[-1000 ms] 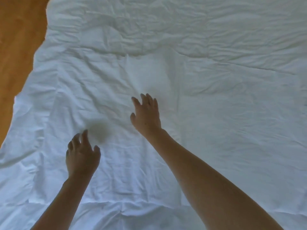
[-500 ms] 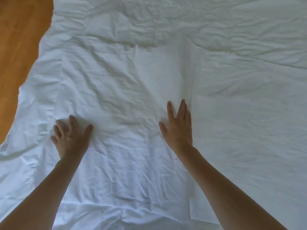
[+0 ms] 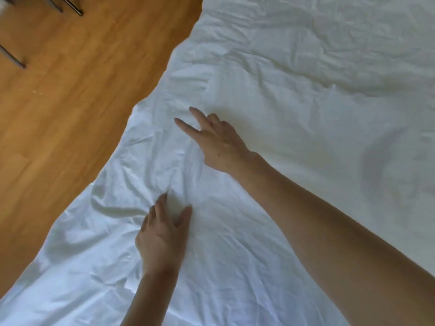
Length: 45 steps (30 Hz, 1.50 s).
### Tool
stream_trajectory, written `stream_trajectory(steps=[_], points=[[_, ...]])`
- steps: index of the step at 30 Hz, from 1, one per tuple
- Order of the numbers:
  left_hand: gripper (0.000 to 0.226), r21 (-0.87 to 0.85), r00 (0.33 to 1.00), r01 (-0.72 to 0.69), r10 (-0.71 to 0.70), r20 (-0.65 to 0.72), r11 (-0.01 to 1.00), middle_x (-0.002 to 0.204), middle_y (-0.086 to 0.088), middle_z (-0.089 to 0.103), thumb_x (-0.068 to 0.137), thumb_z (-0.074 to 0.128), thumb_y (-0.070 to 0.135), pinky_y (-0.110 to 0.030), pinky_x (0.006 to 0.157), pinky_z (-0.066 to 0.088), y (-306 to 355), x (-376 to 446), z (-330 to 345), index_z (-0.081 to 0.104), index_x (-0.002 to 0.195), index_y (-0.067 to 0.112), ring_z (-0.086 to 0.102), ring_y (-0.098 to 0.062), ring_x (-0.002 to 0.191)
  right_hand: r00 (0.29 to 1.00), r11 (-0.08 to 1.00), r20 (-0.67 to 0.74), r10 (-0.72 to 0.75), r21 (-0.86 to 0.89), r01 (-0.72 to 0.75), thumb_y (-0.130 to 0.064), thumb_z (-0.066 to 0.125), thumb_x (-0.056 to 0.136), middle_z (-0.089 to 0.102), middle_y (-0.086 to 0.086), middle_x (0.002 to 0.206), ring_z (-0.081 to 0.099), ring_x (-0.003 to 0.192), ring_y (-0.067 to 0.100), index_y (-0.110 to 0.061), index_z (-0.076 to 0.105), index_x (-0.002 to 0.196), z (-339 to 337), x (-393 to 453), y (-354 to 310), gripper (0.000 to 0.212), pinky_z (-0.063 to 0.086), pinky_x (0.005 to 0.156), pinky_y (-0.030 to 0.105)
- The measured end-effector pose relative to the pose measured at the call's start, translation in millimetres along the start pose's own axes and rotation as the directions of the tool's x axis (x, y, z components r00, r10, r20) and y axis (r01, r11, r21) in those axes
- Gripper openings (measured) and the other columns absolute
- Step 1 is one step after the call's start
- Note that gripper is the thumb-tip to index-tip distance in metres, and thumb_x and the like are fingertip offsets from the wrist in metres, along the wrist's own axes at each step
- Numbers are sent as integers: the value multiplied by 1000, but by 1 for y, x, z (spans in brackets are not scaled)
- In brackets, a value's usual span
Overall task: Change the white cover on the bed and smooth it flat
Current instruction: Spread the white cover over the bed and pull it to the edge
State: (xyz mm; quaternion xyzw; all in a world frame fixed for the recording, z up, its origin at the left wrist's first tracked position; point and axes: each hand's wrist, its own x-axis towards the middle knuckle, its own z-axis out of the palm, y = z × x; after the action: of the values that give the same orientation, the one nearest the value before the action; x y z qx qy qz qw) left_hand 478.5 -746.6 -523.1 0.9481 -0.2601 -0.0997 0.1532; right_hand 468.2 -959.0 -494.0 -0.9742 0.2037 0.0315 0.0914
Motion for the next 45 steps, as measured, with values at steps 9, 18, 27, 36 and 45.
stream_trajectory(steps=[9, 18, 27, 36, 45], points=[[27, -125, 984, -177, 177, -12, 976, 53, -6, 59, 84, 75, 26, -26, 49, 34, -8, 16, -15, 57, 87, 6, 58, -34, 45, 959, 989, 282, -24, -131, 64, -8, 53, 86, 55, 2, 101, 58, 90, 28, -16, 58, 100, -24, 35, 6, 17, 34, 68, 29], [19, 63, 956, -130, 142, -255, 990, 61, -20, 58, 87, 58, 17, -28, 48, 31, -66, 92, -58, 61, 80, 0, 58, -41, 51, 993, 997, -90, -79, 2, 80, -5, 48, 92, 49, 2, 101, 54, 89, 23, -17, 50, 92, -34, 86, -46, 13, 34, 67, 30], [39, 94, 972, -173, 186, -144, 980, 113, -19, 58, 80, 52, 15, -51, 81, 42, -28, 93, -24, 60, 114, -3, 51, -42, 101, 996, 984, -70, 47, 176, -34, -23, 45, 98, 18, 16, 158, 28, 141, 32, -13, 29, 150, 42, 49, -26, 56, 22, 115, 40], [9, -28, 951, -288, 283, -129, 957, 72, -12, 54, 81, 57, -2, -32, 55, 32, 29, 117, -30, 58, 88, 3, 51, -33, 61, 870, 984, -472, 143, 160, -75, 2, 57, 80, 43, 20, 143, 45, 127, 33, -8, 41, 143, 37, 4, 6, 66, 42, 105, 42], [25, 76, 729, -661, 663, -170, 746, 65, -6, 47, 79, 46, 2, -32, 55, 28, -38, 57, -23, 61, 96, 11, 36, -21, 62, 941, 836, 206, -267, -437, 333, -33, 63, 88, 46, 3, 140, 15, 146, 31, -24, 53, 129, -39, 32, 22, 43, -7, 118, 51]])
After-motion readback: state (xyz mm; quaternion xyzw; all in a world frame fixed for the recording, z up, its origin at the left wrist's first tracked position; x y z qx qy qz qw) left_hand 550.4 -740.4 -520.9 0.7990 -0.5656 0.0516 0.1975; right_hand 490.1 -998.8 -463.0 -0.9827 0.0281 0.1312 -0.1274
